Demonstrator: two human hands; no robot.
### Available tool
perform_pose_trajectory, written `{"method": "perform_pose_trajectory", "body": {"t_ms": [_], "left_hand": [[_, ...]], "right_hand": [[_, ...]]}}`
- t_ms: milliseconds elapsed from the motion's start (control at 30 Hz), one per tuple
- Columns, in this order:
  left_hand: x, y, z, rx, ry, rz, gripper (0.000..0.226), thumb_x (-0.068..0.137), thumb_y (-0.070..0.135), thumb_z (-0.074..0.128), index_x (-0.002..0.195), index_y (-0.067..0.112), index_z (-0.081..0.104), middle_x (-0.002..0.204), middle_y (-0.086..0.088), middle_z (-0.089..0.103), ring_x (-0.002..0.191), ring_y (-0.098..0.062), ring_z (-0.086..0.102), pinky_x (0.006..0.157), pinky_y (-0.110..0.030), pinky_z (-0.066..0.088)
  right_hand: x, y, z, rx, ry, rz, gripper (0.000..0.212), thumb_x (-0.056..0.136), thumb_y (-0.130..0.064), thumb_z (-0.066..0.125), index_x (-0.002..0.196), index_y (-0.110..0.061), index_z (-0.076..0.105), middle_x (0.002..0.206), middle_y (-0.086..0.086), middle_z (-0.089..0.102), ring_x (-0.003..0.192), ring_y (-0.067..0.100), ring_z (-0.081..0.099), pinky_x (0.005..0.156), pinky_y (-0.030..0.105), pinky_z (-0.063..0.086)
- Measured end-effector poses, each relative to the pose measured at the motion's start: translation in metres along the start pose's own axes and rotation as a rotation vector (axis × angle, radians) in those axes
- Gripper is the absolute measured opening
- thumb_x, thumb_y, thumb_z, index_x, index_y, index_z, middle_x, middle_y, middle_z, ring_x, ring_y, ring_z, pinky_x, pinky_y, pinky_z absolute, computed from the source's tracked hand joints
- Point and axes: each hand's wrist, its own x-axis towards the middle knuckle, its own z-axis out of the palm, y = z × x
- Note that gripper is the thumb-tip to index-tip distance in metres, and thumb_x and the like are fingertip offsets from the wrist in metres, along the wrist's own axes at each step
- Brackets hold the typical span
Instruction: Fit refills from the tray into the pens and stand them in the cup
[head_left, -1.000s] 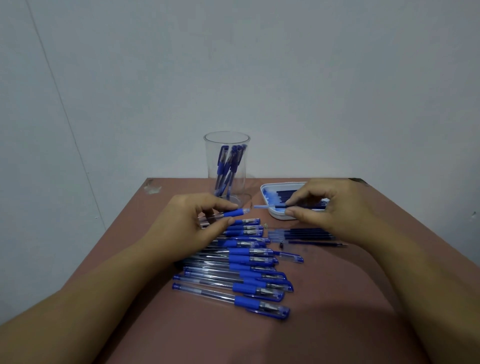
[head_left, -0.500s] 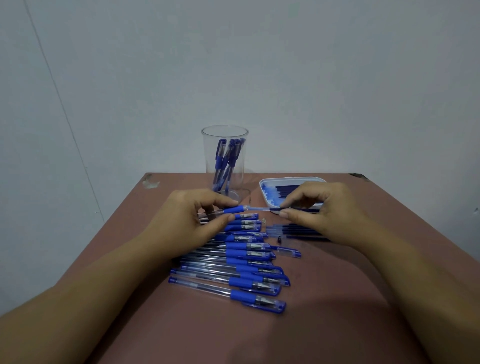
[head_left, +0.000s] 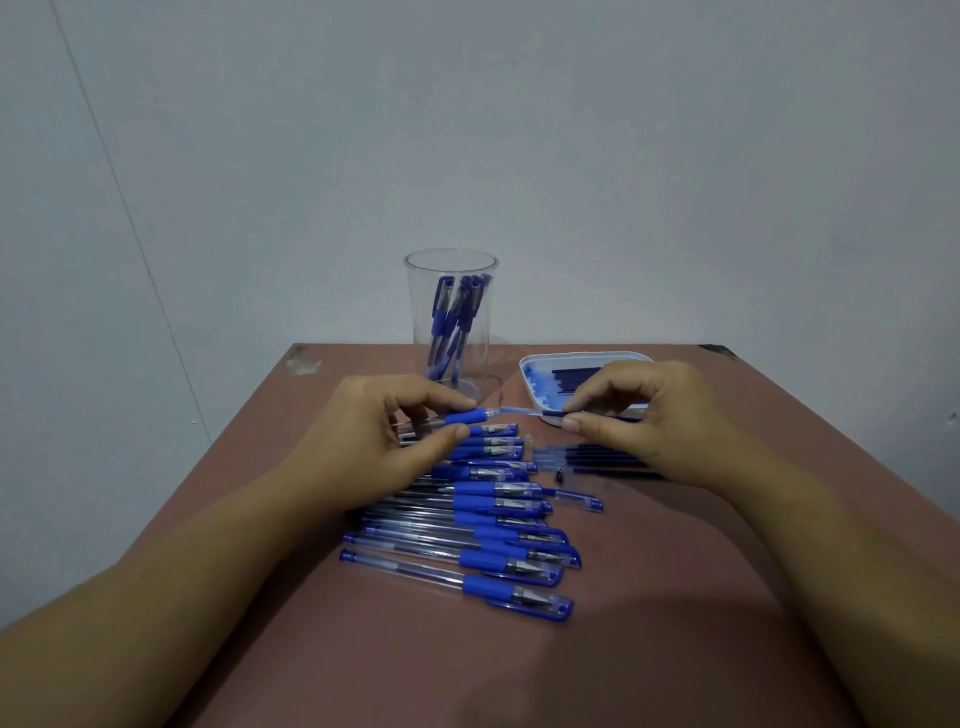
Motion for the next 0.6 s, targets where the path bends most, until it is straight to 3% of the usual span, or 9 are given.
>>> {"method": "perform_pose_trajectory", "body": {"t_ms": [267,367,467,600], "left_hand": [[0.001,-0.003,-0.001,0.059,-0.015,-0.011,0.028,0.080,0.018,0.079,0.102,0.032,0.071,0.086,0.028,0.065,0.074,0.003,0.063,0.060,-0.003,0.041],[0.000,-0.001,-0.002,0.072,-0.071,0.031,0.022,0.082,0.033,0.076,0.104,0.032,0.074,0.085,0.026,0.067,0.076,0.002,0.064,0.063,-0.007,0.045],[0.000,0.003,0.001,0.083,-0.109,0.070,0.027,0.083,0.045,0.067,0.106,0.033,0.074,0.089,0.017,0.072,0.077,-0.003,0.066,0.064,-0.013,0.050],[-0.001,0.003,0.001,0.084,-0.077,0.054,0.022,0.083,0.029,0.077,0.105,0.032,0.074,0.086,0.023,0.069,0.075,0.001,0.064,0.063,-0.006,0.044]], "right_hand": [[0.001,-0.004,0.002,0.000,-0.091,-0.014,0.019,0.076,-0.024,0.079,0.080,-0.039,0.069,0.084,-0.019,0.069,0.075,0.005,0.063,0.068,0.014,0.049],[0.001,-0.006,0.004,-0.001,-0.119,-0.026,0.012,0.075,-0.034,0.075,0.080,-0.044,0.068,0.084,-0.018,0.069,0.077,0.005,0.064,0.068,0.014,0.049],[0.001,-0.008,0.013,0.031,-0.166,-0.025,0.012,0.077,-0.033,0.076,0.082,-0.042,0.070,0.083,-0.015,0.070,0.077,0.006,0.066,0.069,0.016,0.050],[0.001,-0.013,0.013,0.046,-0.192,-0.036,0.018,0.076,-0.042,0.071,0.094,-0.044,0.070,0.088,-0.018,0.069,0.083,0.004,0.065,0.072,0.014,0.049]]}}
